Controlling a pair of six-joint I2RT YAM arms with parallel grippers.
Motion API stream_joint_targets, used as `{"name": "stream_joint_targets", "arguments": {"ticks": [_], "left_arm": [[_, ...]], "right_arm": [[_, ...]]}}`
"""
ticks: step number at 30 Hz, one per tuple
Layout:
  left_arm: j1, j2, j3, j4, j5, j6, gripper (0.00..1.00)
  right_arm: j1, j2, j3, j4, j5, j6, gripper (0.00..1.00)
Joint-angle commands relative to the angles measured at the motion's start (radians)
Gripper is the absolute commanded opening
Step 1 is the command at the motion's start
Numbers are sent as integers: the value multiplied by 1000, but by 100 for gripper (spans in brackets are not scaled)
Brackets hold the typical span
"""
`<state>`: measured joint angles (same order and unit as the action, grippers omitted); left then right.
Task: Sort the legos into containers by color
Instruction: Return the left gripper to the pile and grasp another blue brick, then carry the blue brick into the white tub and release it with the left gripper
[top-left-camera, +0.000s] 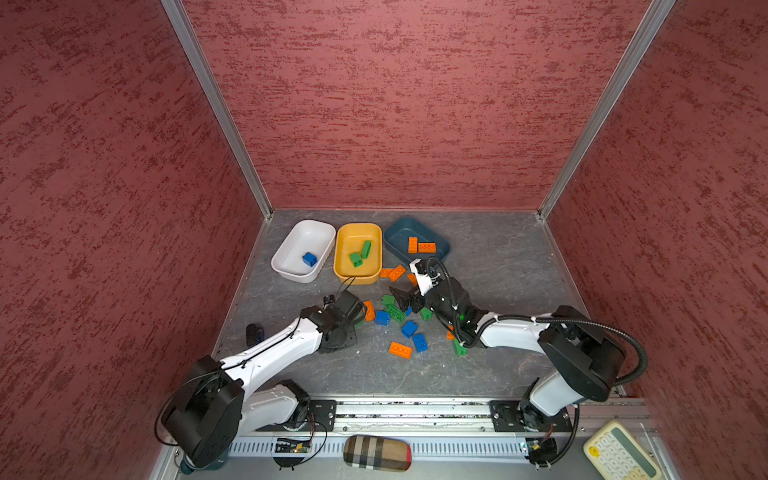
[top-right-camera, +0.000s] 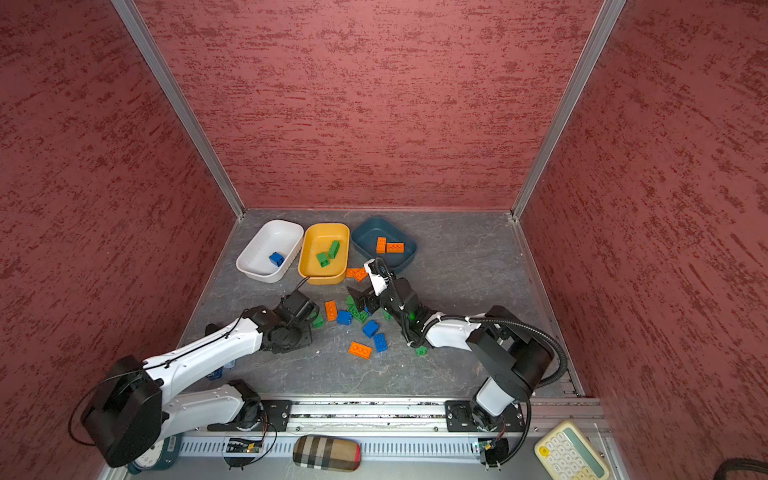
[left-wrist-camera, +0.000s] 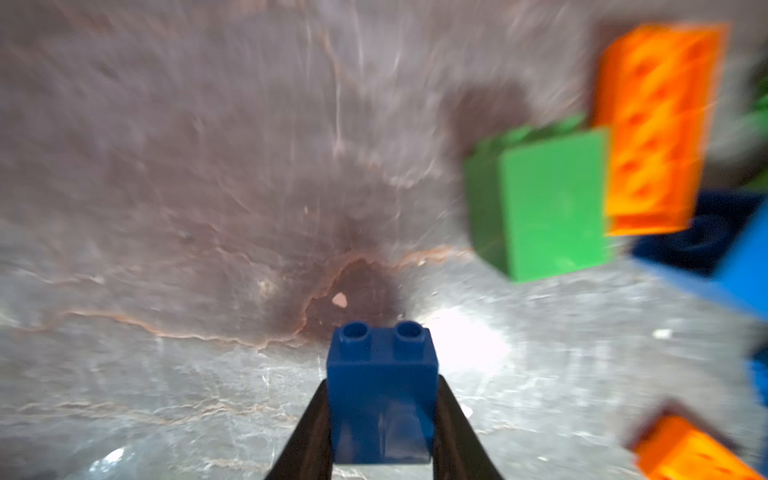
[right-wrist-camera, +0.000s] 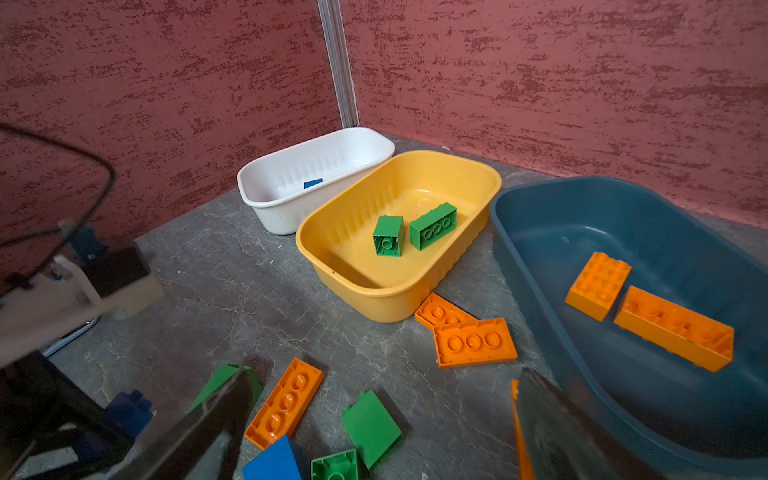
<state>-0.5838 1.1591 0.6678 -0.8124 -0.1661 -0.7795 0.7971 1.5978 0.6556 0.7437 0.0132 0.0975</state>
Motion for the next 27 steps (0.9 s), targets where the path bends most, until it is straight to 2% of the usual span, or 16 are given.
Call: {"name": "stream_joint_targets", "arguments": {"ticks": [1, 6, 10, 14, 18, 27], "left_arm": [[63, -52, 111, -23, -73, 65, 26], [204, -93, 230, 54, -138, 170, 27], [389, -49, 286, 198, -29, 228, 27], [497, 77, 376, 262, 14, 285, 27], [564, 250, 482, 273, 35, 320, 27], [646, 599, 720, 312, 84, 357, 30]], "right_arm": [[5, 2, 19, 12, 34, -12, 99], [5, 12, 28, 19, 45, -33, 99], [5, 19, 51, 19, 49, -45, 99], [5, 4, 54, 28, 73, -43, 99], [5, -19, 39, 31, 100, -46, 99], [5, -40, 37, -48, 166, -25, 99]]}}
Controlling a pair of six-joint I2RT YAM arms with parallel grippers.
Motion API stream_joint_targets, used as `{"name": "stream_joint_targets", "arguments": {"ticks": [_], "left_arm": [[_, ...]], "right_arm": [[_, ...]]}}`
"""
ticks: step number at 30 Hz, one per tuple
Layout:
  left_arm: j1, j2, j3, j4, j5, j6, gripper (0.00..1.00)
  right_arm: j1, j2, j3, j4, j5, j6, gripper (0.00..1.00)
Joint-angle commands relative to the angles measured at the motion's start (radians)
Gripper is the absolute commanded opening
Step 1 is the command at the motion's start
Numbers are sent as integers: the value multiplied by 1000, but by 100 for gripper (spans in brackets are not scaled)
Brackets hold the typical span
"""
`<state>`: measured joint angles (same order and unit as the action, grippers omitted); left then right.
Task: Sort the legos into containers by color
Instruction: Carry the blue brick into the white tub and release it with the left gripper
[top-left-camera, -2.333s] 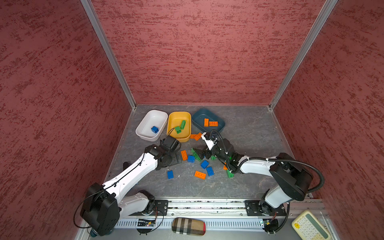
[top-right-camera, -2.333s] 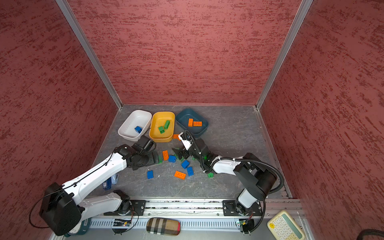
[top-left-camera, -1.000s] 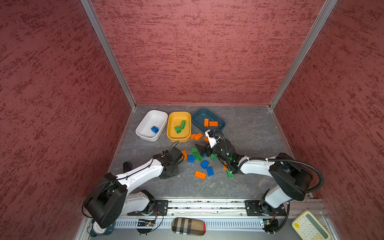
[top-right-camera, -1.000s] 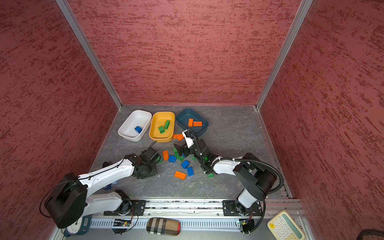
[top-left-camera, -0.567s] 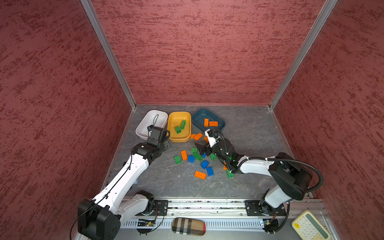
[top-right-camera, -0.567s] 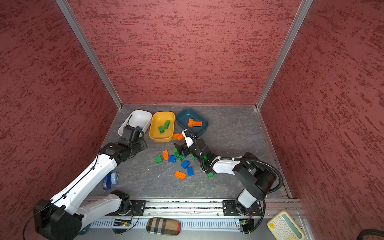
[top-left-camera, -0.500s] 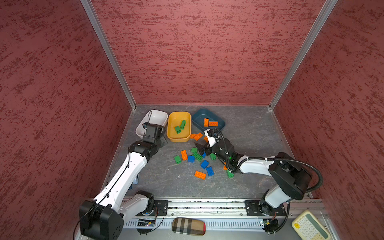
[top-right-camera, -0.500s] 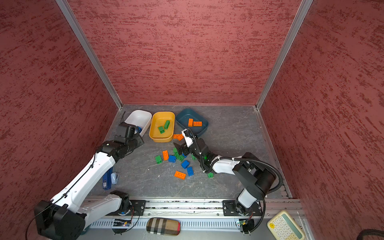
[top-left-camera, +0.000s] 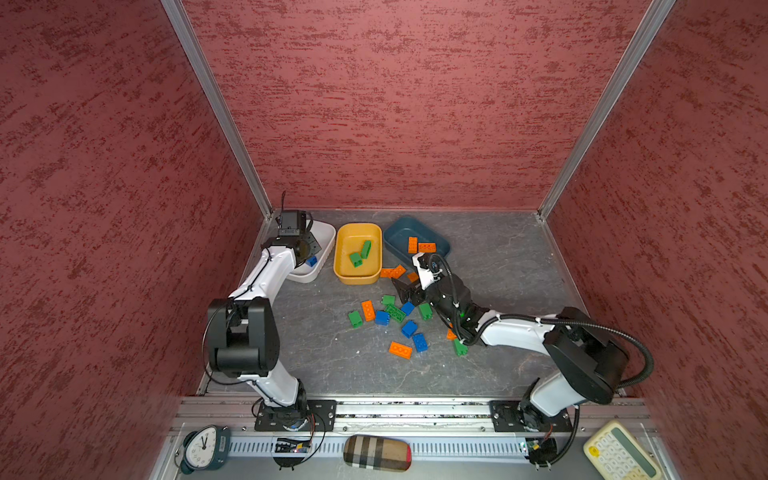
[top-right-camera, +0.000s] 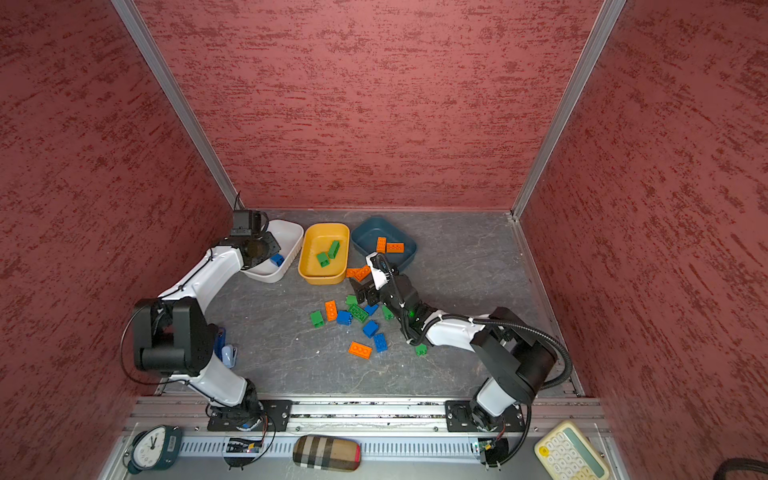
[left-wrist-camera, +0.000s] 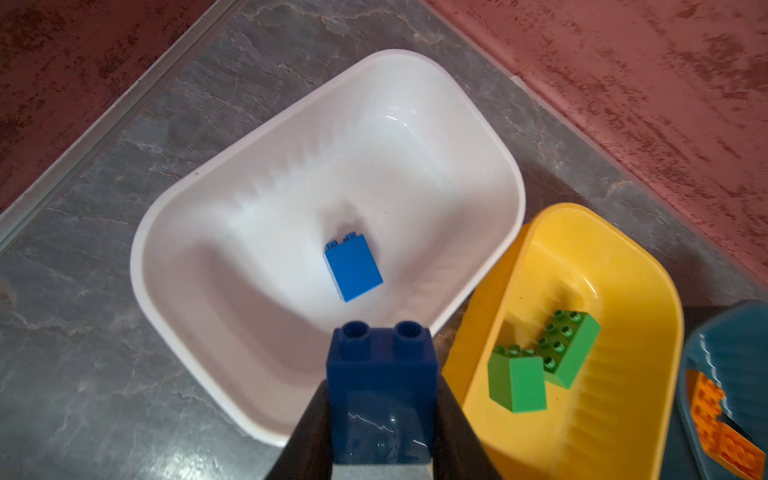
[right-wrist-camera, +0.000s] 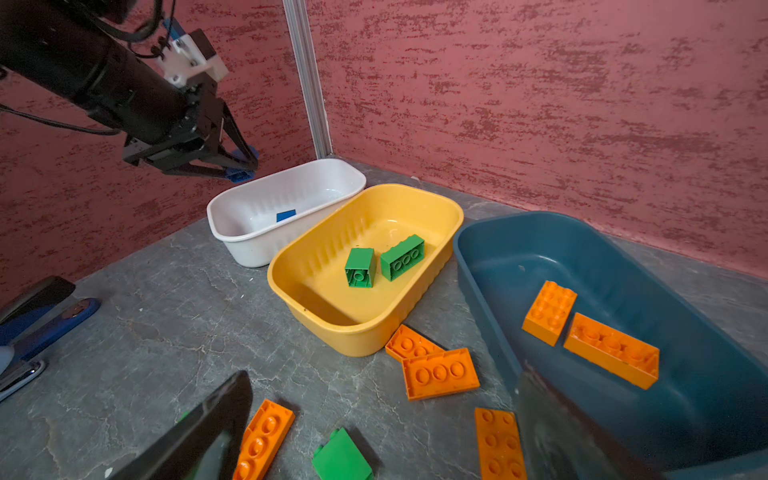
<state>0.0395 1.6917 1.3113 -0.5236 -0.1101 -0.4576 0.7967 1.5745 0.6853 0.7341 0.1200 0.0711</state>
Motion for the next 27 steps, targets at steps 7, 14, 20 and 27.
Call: {"name": "stream_joint_targets", "arguments": {"ticks": [7, 14, 20, 27], "left_arm": [[27, 346, 388, -87, 17, 66, 36], [26, 309, 388, -99, 43, 75, 87], [6, 138, 224, -25, 117, 61, 98], [-75, -97, 34, 42, 103, 51, 99]], "right_arm": [[-6, -38, 39, -219, 113, 147, 99], [-66, -116, -17, -472, 161, 341, 99], [-140, -99, 65, -690, 15, 398, 98], [-187, -111, 129, -1107, 112, 525, 93]]}}
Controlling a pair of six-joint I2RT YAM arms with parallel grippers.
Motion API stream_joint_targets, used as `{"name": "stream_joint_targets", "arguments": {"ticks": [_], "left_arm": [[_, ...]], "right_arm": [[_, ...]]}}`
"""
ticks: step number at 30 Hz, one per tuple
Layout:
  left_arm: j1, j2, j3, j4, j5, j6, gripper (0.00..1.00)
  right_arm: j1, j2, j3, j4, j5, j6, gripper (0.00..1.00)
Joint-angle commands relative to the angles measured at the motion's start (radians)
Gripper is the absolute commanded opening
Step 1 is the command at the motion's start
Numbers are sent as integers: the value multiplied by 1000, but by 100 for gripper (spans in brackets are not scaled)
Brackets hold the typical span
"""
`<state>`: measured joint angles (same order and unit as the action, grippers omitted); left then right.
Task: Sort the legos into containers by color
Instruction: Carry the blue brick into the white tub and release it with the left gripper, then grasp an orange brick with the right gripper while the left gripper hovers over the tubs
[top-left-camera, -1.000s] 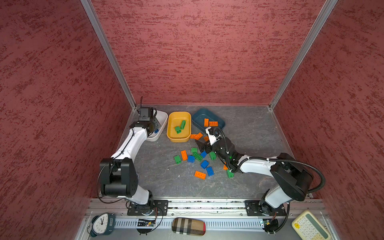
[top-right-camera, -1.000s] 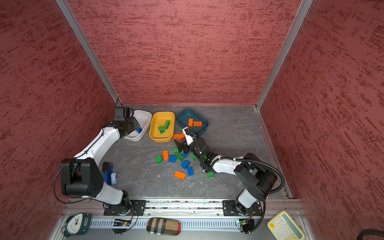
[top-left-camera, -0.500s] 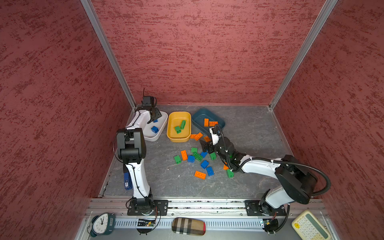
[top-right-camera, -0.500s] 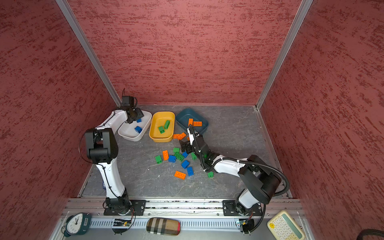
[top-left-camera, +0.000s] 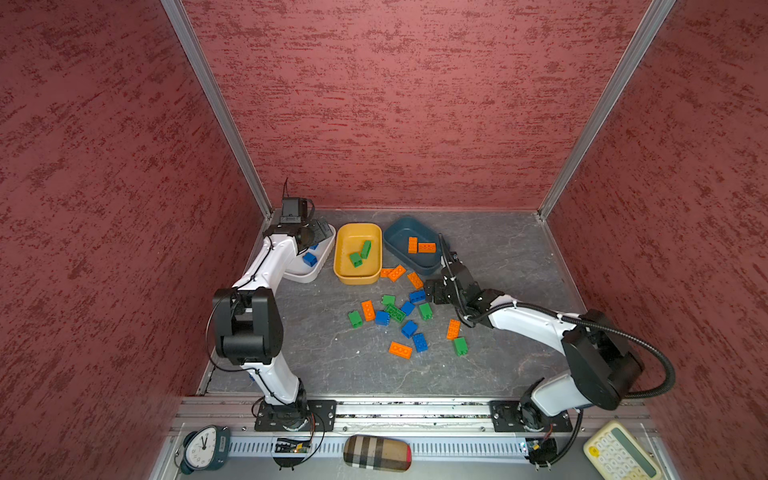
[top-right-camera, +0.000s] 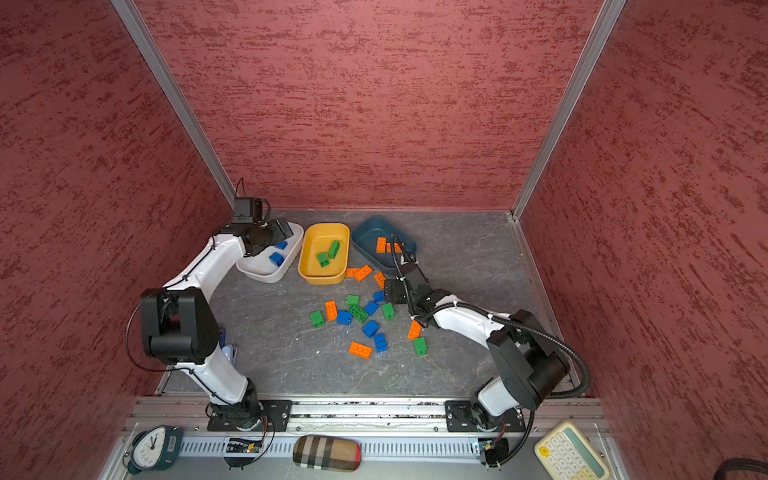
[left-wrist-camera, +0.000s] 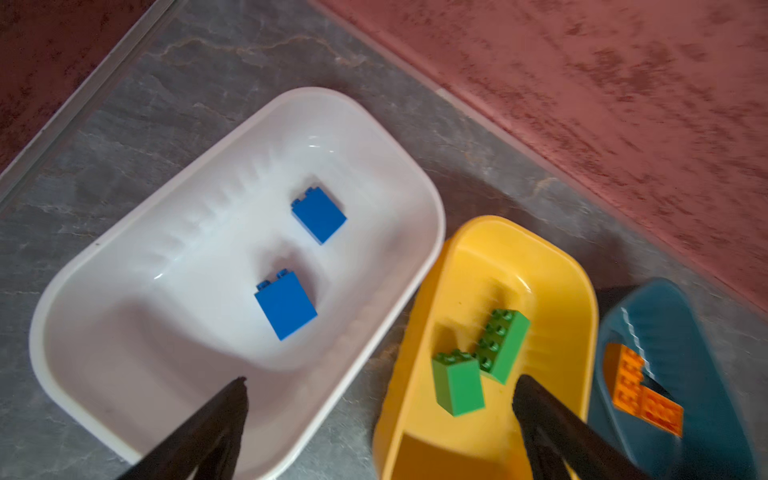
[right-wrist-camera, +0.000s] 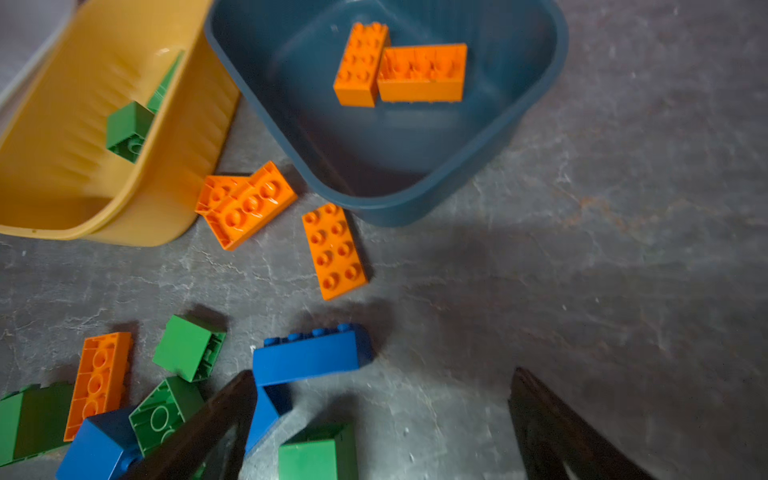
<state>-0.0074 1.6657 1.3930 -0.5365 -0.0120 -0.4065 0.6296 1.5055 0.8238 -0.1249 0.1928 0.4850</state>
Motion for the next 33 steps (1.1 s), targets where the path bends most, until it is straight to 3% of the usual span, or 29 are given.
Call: {"name": "stream_joint_targets", "arguments": {"ticks": [1, 6, 15, 17, 20, 25, 33], "left_arm": [[-36, -106, -76, 72, 1, 0, 99], [-51, -231, -188, 125, -42, -62, 100], [-64, -332, -311, 168, -51, -103, 99], [-62, -342, -322, 158, -51, -97, 99], [-63, -355, -338, 143, -66, -94, 99], [-61, -379, -374, 152, -80, -95, 99], [-61, -419, -385, 125, -121, -108, 100]], "right_arm": [[-25, -87, -35, -293, 32, 141, 90], [-24, -134, -48, -504, -115, 206, 81], [5, 11, 26, -519, -205, 241, 79], [23, 62, 59, -531, -177, 255, 77], [47, 111, 87, -559, -123, 286, 63], [82, 146, 112, -609, -58, 293, 50], [123, 174, 81, -560, 2, 244, 40]]}}
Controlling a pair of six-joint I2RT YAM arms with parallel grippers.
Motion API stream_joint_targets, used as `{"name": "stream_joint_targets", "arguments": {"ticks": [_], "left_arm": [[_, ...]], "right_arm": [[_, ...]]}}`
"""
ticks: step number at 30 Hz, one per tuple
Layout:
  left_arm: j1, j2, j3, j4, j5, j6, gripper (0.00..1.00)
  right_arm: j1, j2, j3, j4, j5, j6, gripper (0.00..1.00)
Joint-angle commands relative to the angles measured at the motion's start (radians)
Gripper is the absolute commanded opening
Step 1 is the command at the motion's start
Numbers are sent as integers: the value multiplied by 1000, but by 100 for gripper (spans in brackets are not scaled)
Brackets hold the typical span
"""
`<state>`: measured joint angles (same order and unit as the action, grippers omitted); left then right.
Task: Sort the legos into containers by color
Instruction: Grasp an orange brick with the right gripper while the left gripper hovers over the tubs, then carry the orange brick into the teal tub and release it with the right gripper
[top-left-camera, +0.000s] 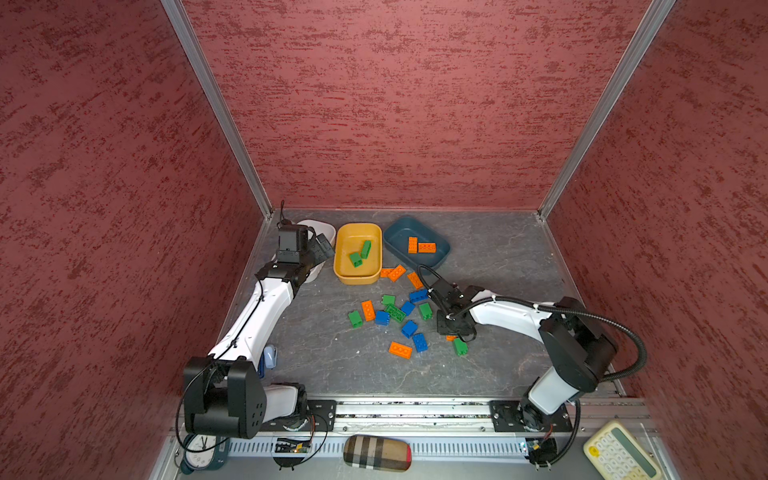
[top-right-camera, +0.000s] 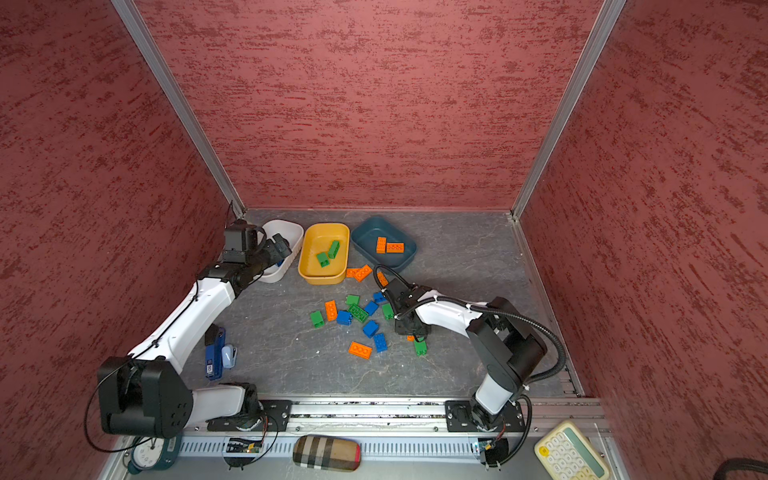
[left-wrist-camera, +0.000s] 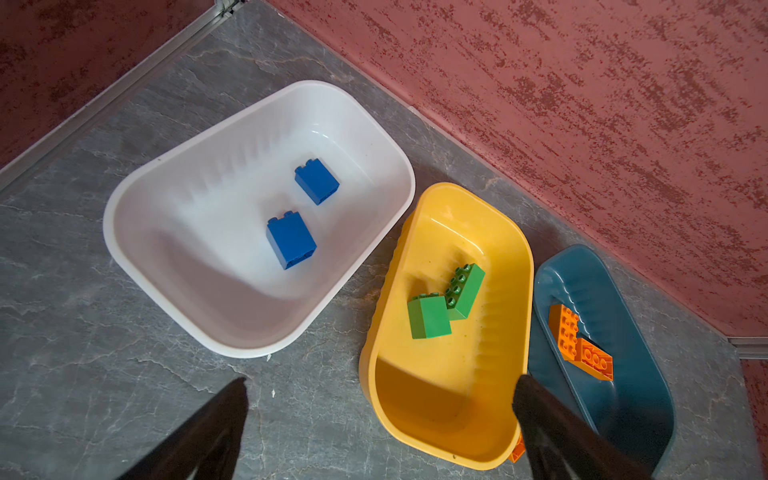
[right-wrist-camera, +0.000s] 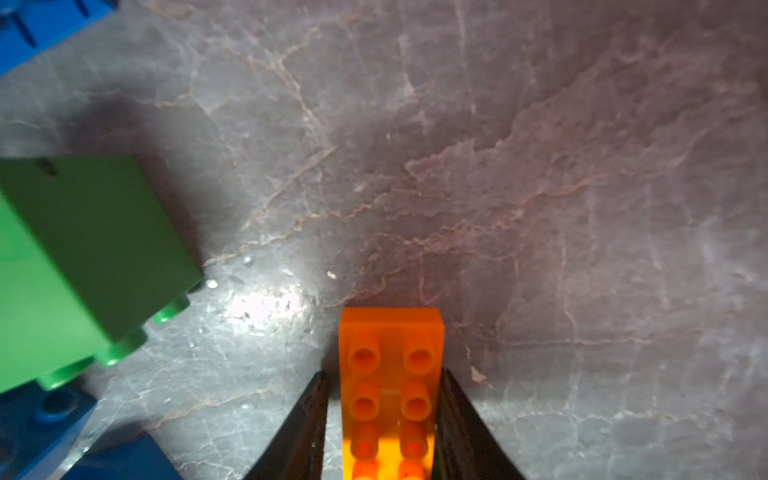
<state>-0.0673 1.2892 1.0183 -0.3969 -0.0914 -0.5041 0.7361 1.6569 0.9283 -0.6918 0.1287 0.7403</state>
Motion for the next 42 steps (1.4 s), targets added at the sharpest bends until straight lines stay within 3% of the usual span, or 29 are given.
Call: {"name": "stream_joint_targets", "arguments": {"ticks": [1, 10, 16, 20, 30, 34, 37, 42], "left_arm": [[-1, -51, -15, -13, -47, -10, 100], [-45, -46, -14, 11, -79, 12, 100], [-103, -20, 7, 41, -150, 36, 100], [-117, -6, 8, 57, -140, 34, 99], [-157, 18, 34, 43, -173, 31, 100], [-163, 13, 29, 61, -151, 43, 99], [-180, -3, -22, 137, -61, 83, 99], [-213, -23, -57, 140, -10, 128, 99]], "right_arm": [[19, 22, -31, 20, 63, -17, 39], [23, -63, -94, 170, 98, -95, 25], [19, -170, -202, 324, 86, -110, 21], [1, -261, -266, 436, 64, -133, 19], [-74, -449, -299, 616, 102, -204, 17], [-103, -391, -209, 745, 102, -277, 17], [-166, -265, -94, 827, -28, -250, 16], [-252, -35, 117, 854, -176, -231, 17]]}}
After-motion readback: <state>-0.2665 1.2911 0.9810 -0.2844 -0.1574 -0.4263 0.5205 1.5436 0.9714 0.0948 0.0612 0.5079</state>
